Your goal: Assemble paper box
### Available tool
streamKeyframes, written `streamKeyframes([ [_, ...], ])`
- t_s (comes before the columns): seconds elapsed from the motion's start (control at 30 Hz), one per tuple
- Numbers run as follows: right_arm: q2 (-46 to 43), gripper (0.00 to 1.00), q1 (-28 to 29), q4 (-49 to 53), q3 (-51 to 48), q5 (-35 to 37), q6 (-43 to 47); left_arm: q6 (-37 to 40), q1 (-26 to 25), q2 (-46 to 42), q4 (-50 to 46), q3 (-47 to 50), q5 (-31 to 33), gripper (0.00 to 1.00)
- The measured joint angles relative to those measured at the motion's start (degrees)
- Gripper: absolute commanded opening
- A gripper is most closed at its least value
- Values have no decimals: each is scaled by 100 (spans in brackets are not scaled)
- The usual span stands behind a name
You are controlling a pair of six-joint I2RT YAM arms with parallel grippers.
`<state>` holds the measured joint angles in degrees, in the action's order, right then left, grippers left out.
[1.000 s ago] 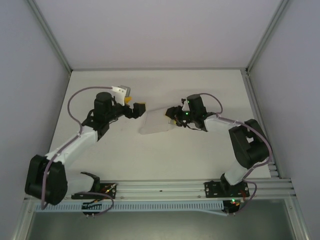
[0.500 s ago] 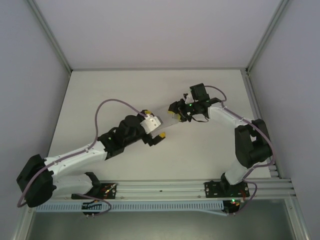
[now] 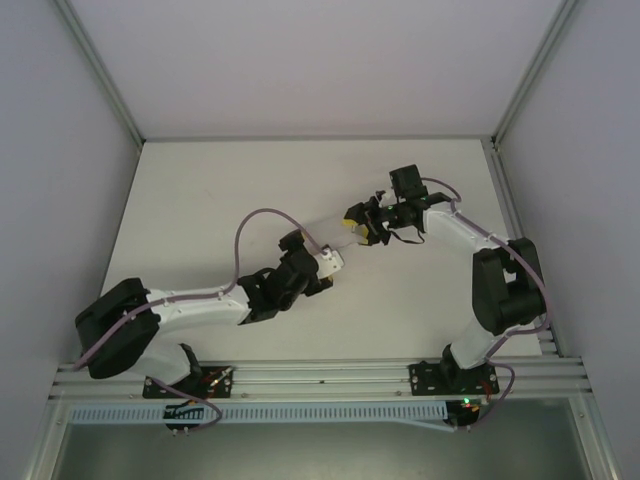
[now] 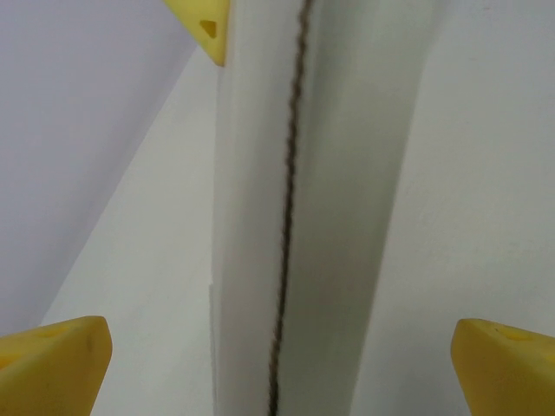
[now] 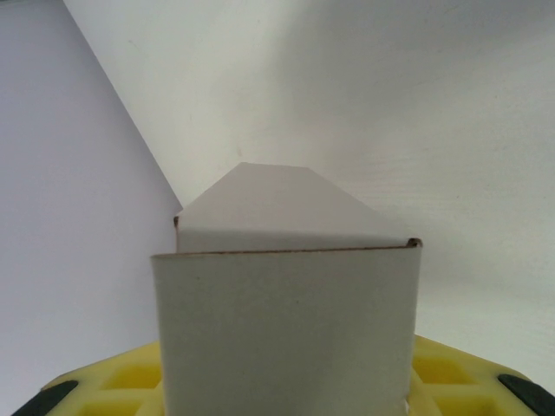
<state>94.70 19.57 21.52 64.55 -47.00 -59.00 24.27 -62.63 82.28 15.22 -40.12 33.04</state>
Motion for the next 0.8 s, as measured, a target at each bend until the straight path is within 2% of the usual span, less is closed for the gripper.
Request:
streamKeyframes([
  [0.17,66,28,0,2,0,-166,-131,177,0,87,662,24,356,98],
  [0.37,118,30,-11,-24,0,-472,-411,470,0,153,1357,234,428,97],
  [0.47,129,30,-11,-61,2,-621,-549,553,0,251,1521,238,422,88],
  [0.67,142,33,-11,-22,59,-772,-605,702,-2,269,1849,382,385,64],
  [0.8,142,36,-11,13,76,-861,-603,793,-11,157,1993,546,317,61],
])
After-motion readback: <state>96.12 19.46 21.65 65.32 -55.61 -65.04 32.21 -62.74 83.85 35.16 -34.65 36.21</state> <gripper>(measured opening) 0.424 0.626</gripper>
